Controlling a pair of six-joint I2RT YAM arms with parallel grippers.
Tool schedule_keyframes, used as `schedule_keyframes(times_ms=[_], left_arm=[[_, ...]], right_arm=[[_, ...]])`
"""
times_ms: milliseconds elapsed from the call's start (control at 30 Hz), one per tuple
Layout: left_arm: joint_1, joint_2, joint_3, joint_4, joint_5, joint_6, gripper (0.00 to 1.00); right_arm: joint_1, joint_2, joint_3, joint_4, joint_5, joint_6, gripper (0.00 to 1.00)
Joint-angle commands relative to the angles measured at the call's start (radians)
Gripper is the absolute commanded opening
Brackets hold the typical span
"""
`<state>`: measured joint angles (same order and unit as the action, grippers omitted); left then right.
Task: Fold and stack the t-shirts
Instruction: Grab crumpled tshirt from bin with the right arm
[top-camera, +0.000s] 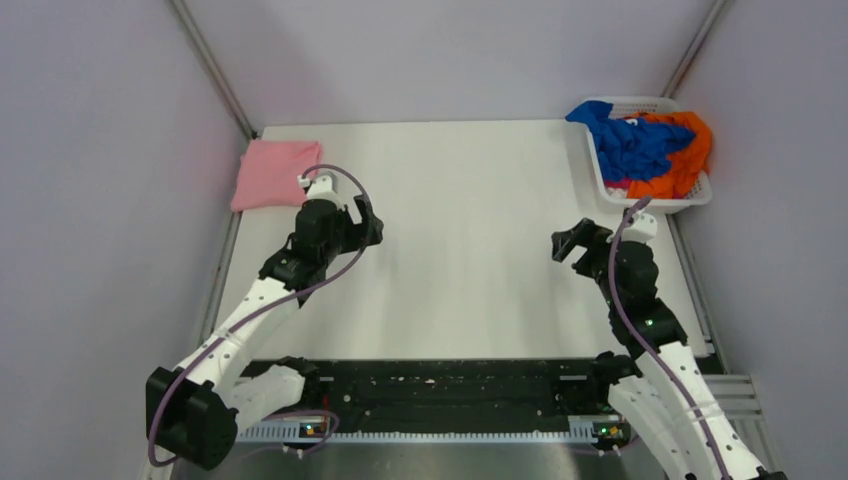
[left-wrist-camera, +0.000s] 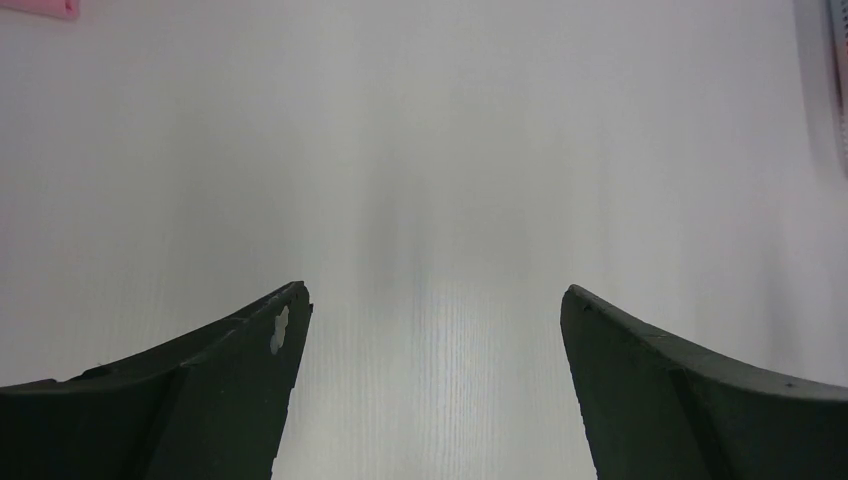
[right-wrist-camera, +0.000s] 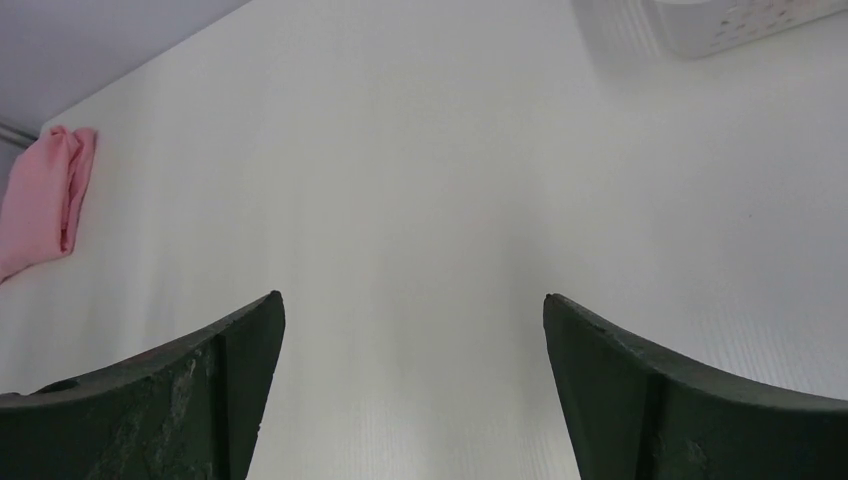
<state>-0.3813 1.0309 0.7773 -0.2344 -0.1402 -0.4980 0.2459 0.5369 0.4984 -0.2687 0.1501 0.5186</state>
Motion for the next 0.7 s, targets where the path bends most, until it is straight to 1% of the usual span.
schedule_keyframes(times_ms=[0, 100, 200, 267, 367, 433, 500, 667], left_arm=[[0.002, -0.019, 0.023, 0.034, -0.022, -0.004, 0.99], [0.001, -0.019, 0.030, 0.041, -0.020, -0.007, 0.99], [0.002, -0.014, 0.041, 0.043, -0.016, -0.003, 0.99], [0.002, -0.008, 0.046, 0.042, -0.020, -0.001, 0.99], [0.002, -0.002, 0.047, 0.041, -0.023, -0.005, 0.99], [0.001, 0.002, 0.045, 0.040, -0.020, -0.008, 0.99], [0.002, 0.010, 0.047, 0.038, -0.026, -0.011, 0.99], [0.001, 0.042, 0.061, 0.033, -0.043, -0.010, 0.99]], right_arm=[[-0.007, 0.076, 0.108, 0.026, 0.112, 0.000, 0.99], [-0.006, 0.185, 0.209, 0.039, 0.194, -0.039, 0.99], [-0.033, 0.369, 0.387, -0.010, 0.281, -0.079, 0.99], [-0.099, 0.497, 0.506, -0.033, 0.254, -0.094, 0.99], [-0.250, 0.688, 0.677, -0.030, 0.121, -0.066, 0.98], [-0.333, 0.837, 0.781, -0.031, 0.054, -0.051, 0.96], [-0.385, 0.963, 0.894, -0.034, 0.045, -0.051, 0.95], [-0.453, 1.254, 1.149, -0.078, 0.091, -0.039, 0.91]])
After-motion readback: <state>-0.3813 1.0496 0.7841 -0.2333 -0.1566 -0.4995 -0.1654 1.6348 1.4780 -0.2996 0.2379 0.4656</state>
